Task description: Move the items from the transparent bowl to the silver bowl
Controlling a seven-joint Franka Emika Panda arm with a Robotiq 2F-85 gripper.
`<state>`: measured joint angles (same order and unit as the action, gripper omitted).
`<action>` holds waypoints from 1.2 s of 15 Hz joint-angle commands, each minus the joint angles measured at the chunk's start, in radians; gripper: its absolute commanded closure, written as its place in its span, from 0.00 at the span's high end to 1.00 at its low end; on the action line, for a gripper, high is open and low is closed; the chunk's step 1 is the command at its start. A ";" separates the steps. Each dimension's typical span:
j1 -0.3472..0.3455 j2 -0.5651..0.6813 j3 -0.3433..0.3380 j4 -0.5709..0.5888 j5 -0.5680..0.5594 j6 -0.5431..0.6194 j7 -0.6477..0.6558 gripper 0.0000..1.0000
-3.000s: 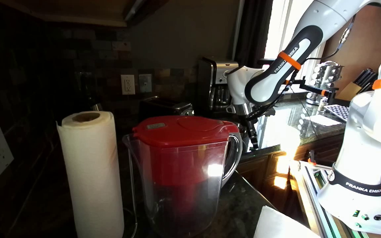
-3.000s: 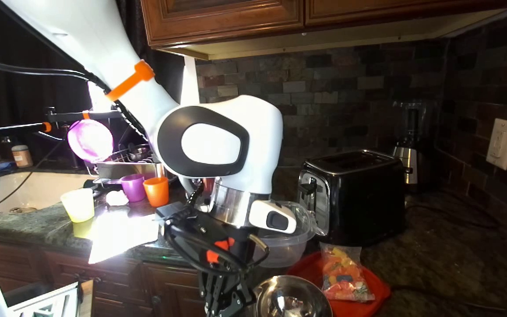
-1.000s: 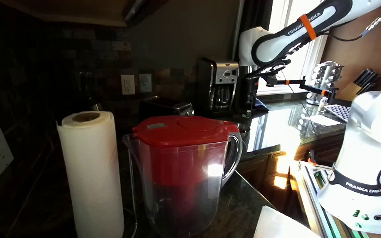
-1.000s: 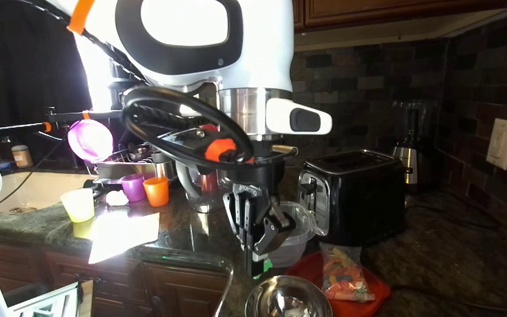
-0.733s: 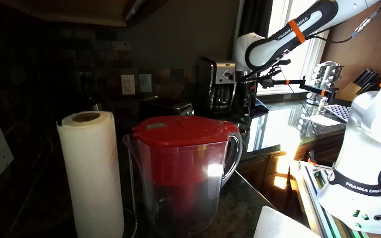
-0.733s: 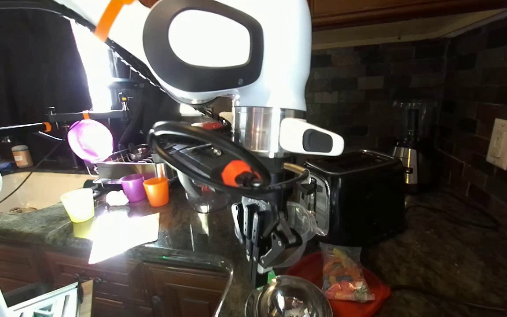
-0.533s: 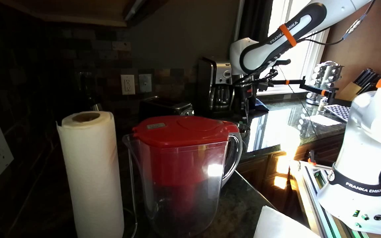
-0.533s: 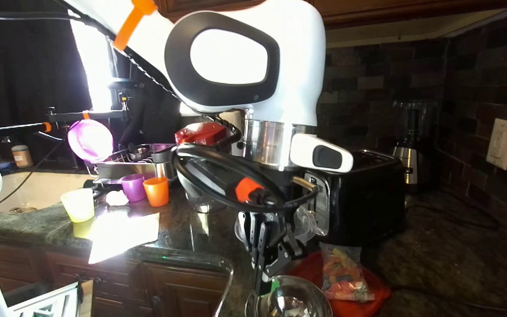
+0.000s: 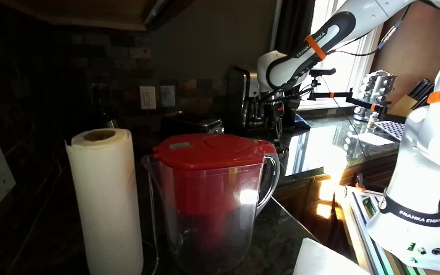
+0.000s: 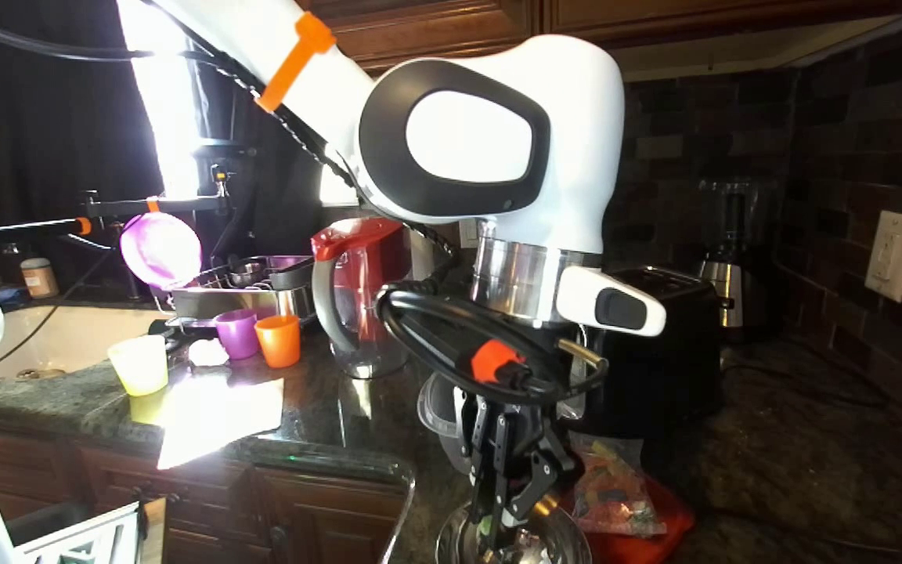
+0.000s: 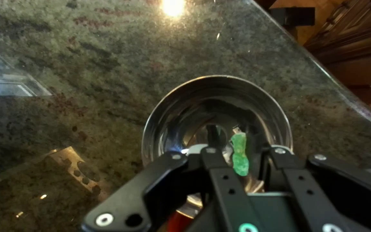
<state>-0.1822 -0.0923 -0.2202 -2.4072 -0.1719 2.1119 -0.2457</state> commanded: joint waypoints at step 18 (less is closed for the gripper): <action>-0.009 0.041 0.007 0.028 -0.058 -0.030 0.036 0.66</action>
<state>-0.1830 -0.0556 -0.2199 -2.3825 -0.2094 2.1116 -0.2297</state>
